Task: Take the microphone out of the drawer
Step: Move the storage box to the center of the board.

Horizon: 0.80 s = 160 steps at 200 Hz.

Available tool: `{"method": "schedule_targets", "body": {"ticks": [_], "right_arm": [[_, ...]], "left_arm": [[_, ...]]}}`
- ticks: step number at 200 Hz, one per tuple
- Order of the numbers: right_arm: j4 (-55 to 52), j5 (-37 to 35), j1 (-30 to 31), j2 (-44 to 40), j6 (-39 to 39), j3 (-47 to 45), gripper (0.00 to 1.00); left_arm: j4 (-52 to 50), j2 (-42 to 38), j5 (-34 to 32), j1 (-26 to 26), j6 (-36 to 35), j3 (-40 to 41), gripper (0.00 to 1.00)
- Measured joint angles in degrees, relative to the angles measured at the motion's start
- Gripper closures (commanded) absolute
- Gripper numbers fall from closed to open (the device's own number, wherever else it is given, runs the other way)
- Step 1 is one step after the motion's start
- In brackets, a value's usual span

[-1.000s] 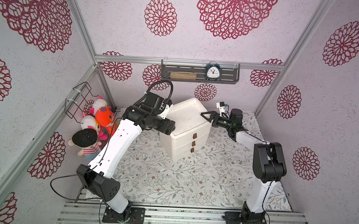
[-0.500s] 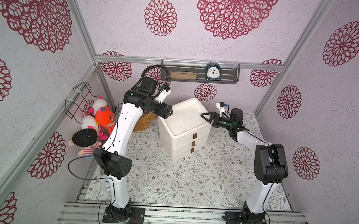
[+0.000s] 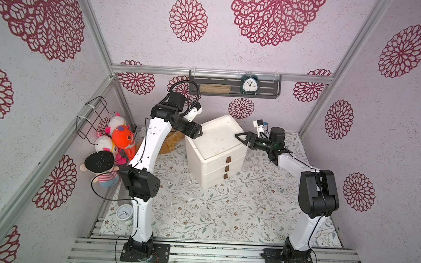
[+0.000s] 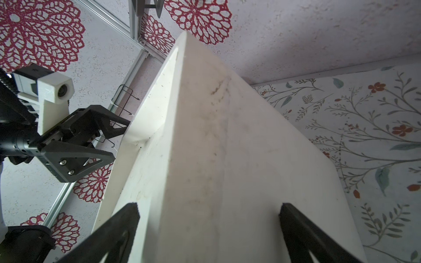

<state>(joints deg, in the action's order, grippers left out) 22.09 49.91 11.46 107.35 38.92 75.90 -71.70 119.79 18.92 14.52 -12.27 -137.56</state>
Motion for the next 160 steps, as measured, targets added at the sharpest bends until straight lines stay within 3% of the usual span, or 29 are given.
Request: {"method": "schedule_targets", "body": {"ticks": [40, 81, 121, 160], "right_arm": [[-1.0, -0.1, 0.2, 0.0, -0.8, 0.7, 0.01], [-4.6, 1.9, 0.8, 0.3, -4.4, 2.9, 0.01], [-7.9, 5.5, 2.1, 0.6, -8.0, 4.6, 0.01], [-11.0, 6.2, 3.2, 0.6, -10.4, 4.8, 0.01]], "left_arm": [[1.6, -0.5, -0.5, -0.6, -0.2, 2.1, 0.50], [2.5, -4.7, -0.2, -0.7, 0.5, 11.7, 0.60], [3.2, -13.8, -0.2, -0.2, 1.9, 23.0, 0.59], [3.5, -19.1, 0.3, 1.2, 3.1, 26.6, 0.39]]}}
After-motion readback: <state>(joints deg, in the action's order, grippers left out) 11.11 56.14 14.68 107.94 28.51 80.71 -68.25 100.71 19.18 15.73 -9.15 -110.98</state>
